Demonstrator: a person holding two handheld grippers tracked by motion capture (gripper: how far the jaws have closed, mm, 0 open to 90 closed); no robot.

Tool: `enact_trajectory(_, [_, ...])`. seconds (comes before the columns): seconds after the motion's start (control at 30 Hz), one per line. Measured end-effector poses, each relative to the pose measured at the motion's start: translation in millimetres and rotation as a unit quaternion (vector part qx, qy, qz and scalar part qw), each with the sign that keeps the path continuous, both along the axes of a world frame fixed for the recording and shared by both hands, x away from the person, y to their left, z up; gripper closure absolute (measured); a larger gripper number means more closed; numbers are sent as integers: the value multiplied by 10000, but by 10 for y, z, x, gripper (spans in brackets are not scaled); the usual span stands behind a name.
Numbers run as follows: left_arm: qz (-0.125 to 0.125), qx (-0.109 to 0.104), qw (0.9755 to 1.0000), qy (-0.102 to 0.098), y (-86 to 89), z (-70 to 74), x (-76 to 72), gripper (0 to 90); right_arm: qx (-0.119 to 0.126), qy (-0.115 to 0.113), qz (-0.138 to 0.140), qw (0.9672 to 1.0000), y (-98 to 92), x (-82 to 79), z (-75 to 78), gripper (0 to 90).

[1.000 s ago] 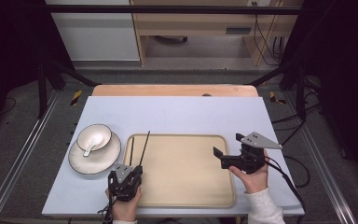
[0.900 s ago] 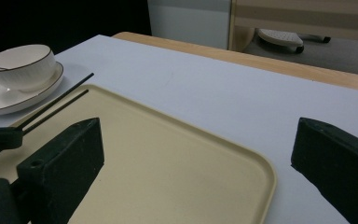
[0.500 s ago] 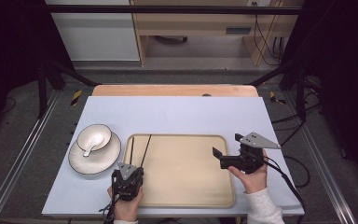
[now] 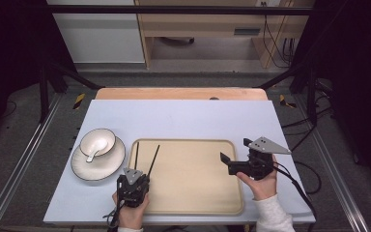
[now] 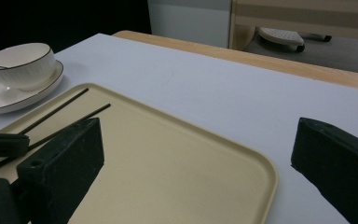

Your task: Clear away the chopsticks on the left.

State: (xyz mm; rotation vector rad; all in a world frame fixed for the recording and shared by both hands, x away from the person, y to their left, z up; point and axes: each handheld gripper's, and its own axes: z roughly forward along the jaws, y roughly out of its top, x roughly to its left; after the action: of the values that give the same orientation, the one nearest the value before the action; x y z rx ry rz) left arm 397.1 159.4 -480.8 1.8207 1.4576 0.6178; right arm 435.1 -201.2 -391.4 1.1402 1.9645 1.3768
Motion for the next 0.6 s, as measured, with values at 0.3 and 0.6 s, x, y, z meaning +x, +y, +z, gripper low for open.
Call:
enact_trajectory(0.3, [-245,-291,9992,-140,79,75,-7,740,27,-46,-33,10000,-28,-13,24,25])
enact_trajectory(0.6, [-733,-534,9944,-547,120,328,14,618,54,-85,-57,9999,-52,-24,47,25])
